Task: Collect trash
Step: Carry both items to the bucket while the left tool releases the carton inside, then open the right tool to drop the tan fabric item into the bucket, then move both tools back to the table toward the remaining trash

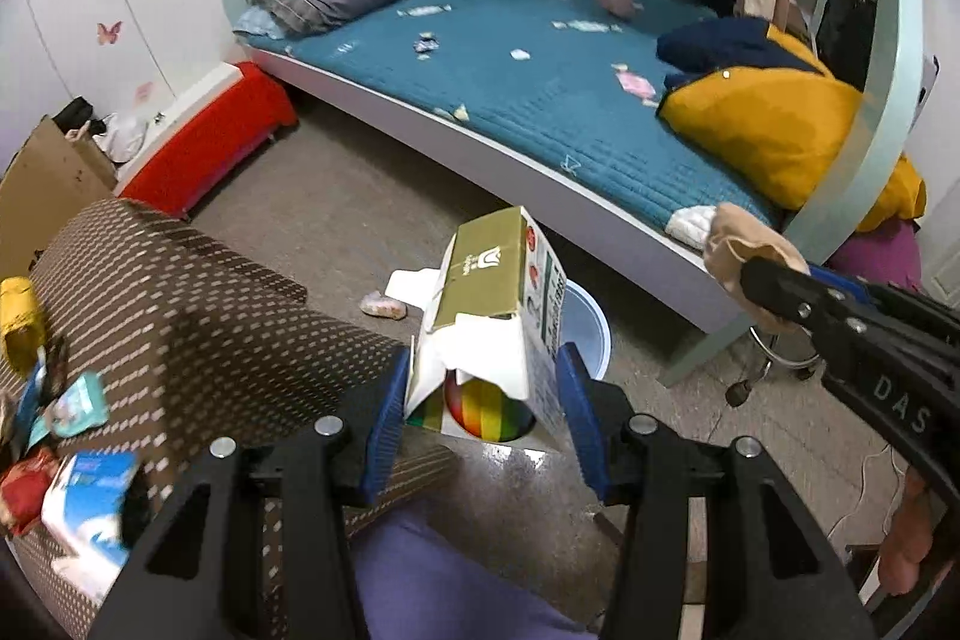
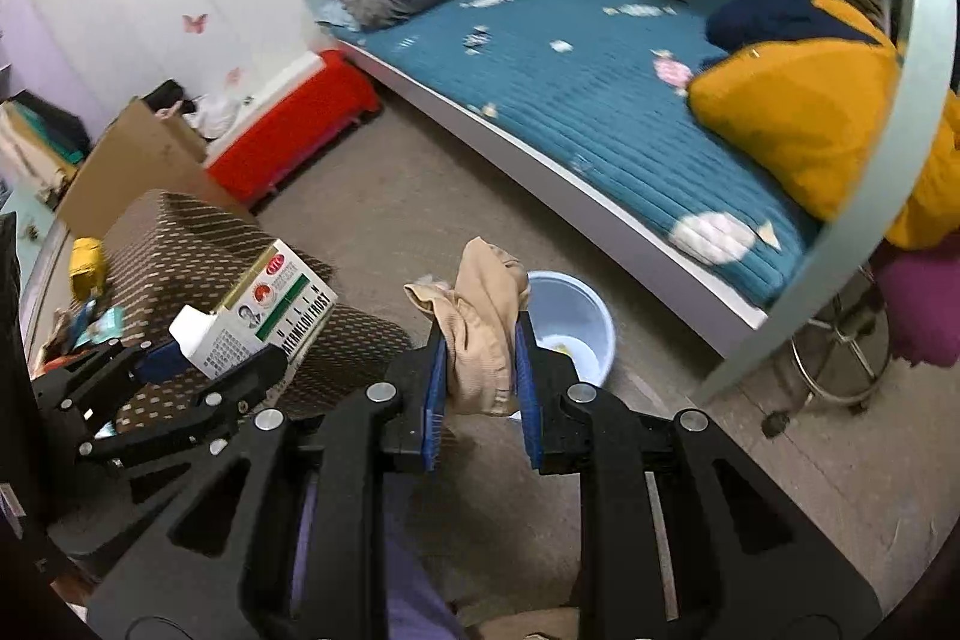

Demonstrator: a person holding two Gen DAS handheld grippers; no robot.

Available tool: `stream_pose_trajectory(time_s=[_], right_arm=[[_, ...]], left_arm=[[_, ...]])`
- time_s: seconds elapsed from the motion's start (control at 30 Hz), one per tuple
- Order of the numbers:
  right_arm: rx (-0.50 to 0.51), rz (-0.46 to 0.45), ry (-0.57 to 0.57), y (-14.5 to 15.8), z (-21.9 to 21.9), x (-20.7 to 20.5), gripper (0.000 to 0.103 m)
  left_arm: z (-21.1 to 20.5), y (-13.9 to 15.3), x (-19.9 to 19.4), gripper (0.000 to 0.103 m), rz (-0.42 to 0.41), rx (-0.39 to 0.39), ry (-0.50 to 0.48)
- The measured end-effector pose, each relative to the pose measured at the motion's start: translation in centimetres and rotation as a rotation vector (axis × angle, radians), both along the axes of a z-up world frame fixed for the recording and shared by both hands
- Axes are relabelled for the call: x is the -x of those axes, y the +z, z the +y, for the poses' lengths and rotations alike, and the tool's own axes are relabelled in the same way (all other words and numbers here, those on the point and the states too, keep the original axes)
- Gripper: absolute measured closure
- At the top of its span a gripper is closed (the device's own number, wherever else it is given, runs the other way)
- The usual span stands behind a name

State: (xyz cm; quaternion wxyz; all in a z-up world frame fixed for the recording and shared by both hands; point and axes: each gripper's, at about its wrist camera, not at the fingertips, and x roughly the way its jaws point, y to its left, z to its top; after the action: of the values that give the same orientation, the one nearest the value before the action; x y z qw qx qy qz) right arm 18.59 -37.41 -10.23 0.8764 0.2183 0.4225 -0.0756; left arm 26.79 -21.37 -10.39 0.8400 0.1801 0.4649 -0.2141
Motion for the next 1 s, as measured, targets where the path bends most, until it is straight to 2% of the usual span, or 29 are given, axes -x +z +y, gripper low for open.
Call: stream_pose_trajectory(time_s=[0.07,0.1,0.13,0.17,0.23,0.37,0.6,0.67,0.7,0.73,0.83,1.0], right_arm=[[-0.001,0.019,-0.024,-0.5,-0.8,-0.2,0.082],[-0.004,0.027,-0.033,-0.8,-1.2,-0.3,0.082],[-0.008,0.033,-0.042,-1.1,-1.5,-0.5,0.082],[-0.011,0.040,-0.050,-1.3,-1.8,-0.6,0.082],[-0.006,0.049,-0.056,-1.6,-2.1,-0.8,0.082],[-0.016,0.080,-0.046,-2.6,-1.9,-1.9,0.082],[-0.022,0.115,0.025,-4.0,0.3,-5.3,0.082],[-0.010,0.115,0.035,-3.8,0.8,-6.3,0.075],[0.001,0.113,0.038,-3.7,1.0,-6.7,0.048],[0.022,0.095,0.038,-3.4,1.3,-7.2,0.029],[0.075,0.075,0.032,-3.0,1.6,-7.4,0.029],[0.046,0.095,0.055,-3.5,2.0,-7.0,0.029]], left_arm=[[-0.8,-0.5,-0.9,0.050,0.005,-0.005,0.000],[-1.5,-0.8,-1.5,0.042,0.001,-0.016,-0.005],[-1.9,-1.2,-2.1,0.017,-0.011,-0.035,-0.003],[-2.1,-1.4,-2.6,0.012,-0.036,-0.044,0.018],[-2.0,-1.6,-3.6,0.012,-0.040,-0.040,0.046],[-1.0,-2.7,-4.9,0.012,0.027,-0.024,0.070],[1.9,-3.0,-5.5,0.012,0.041,-0.033,0.131],[2.7,-2.6,-5.5,0.012,0.032,-0.032,0.142],[2.9,-2.5,-5.5,0.012,0.029,-0.030,0.148],[3.3,-2.3,-5.6,0.012,0.027,-0.025,0.156],[4.0,-2.1,-5.7,0.012,0.024,-0.020,0.168],[4.6,-1.9,-5.6,0.012,0.023,-0.023,0.178]])
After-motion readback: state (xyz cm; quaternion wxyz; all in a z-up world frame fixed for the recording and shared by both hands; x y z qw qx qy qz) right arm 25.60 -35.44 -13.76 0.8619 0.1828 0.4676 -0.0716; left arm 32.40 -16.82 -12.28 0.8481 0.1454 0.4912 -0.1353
